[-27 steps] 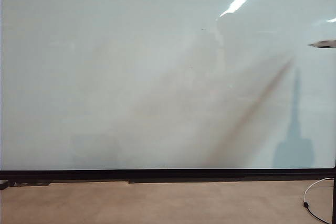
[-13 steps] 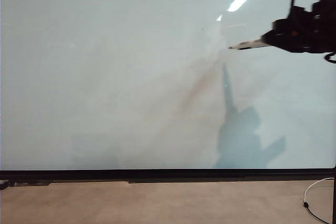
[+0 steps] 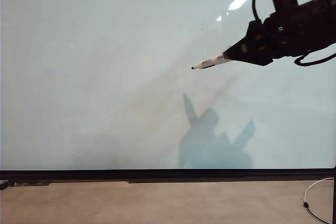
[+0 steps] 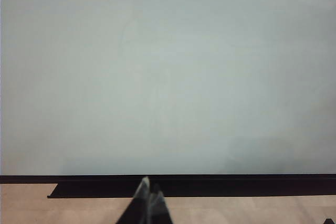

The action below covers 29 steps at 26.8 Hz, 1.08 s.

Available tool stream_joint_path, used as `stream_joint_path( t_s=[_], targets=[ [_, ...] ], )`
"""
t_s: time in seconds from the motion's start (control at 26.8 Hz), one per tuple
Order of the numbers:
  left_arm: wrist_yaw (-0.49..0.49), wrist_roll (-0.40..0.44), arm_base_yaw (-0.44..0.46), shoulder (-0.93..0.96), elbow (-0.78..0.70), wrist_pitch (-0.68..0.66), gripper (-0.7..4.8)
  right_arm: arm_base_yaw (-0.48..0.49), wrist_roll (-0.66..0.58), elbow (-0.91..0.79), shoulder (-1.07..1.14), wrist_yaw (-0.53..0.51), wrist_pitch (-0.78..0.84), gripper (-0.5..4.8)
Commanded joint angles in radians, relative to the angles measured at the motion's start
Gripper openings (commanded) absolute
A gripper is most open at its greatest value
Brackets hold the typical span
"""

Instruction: Pick up the pen on the shelf to the right of the whiteboard and draw a rectangle.

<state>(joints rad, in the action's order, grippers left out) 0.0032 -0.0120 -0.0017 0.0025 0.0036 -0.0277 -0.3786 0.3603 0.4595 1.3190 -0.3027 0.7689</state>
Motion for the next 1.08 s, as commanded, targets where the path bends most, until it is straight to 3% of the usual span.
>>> stream_joint_path(
  t_s=[0.04, 0.34, 0.71, 0.97, 1.08],
  targets=[
    [0.0, 0.004, 0.0, 0.001, 0.003, 0.006, -0.04, -0.008, 0.04, 0.032, -0.003, 0.024, -0.034, -0.05],
    [0.0, 0.004, 0.0, 0.001, 0.003, 0.006, -0.05, -0.01, 0.152, 0.072, -0.003, 0.048, -0.055, -0.05],
    [0.0, 0.004, 0.0, 0.001, 0.003, 0.006, -0.04, -0.026, 0.343, 0.14, -0.003, 0.035, -0.225, -0.05],
    [0.0, 0.004, 0.0, 0.001, 0.003, 0.006, -0.04, -0.048, 0.377, 0.174, -0.003, 0.052, -0.272, -0.05],
    [0.0, 0.004, 0.0, 0.001, 0.003, 0.006, -0.04, -0.069, 0.369, 0.185, -0.008, 0.124, -0.275, -0.04]
  ],
)
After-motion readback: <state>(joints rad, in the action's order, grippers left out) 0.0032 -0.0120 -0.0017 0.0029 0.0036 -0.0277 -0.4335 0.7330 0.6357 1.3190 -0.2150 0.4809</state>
